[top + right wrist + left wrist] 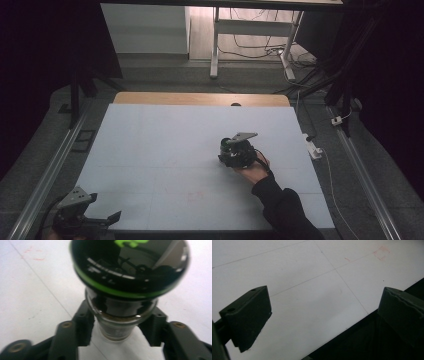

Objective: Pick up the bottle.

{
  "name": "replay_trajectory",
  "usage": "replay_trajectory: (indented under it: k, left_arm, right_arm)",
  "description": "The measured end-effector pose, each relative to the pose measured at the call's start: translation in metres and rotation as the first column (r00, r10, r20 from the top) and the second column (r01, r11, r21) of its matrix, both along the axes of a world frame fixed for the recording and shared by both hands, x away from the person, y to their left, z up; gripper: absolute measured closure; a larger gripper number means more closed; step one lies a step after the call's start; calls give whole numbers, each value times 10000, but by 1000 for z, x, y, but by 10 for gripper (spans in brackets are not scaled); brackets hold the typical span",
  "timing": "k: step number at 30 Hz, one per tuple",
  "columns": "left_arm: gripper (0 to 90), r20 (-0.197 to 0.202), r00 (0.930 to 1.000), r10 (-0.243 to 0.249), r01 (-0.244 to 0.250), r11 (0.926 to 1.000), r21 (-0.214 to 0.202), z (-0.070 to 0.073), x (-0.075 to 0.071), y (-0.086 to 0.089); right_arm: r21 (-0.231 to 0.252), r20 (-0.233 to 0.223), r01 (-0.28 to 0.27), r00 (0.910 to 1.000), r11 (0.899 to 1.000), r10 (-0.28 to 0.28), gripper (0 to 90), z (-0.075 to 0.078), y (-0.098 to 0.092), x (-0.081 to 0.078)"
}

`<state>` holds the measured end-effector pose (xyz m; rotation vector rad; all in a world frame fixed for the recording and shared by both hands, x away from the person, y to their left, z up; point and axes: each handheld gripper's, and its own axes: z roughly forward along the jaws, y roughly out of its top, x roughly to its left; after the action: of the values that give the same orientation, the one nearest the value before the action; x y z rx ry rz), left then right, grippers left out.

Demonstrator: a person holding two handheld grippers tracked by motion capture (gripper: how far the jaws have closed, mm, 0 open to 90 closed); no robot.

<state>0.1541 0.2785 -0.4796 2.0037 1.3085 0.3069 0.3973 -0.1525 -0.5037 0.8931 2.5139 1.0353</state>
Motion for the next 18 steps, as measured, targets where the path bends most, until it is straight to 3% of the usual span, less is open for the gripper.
replay_trajectory:
  k: [13,18]
  left_arm:
    - [0,-20,10000,-25,25,10000,-16,0,0,0]
    - [0,3,10000,-42,42,10000,-5,0,0,0]
  right_arm:
    - [-205,237,193,9995,9996,-188,531,1,1,-2]
    - [79,143,339,9993,9994,-340,531,4,0,-2]
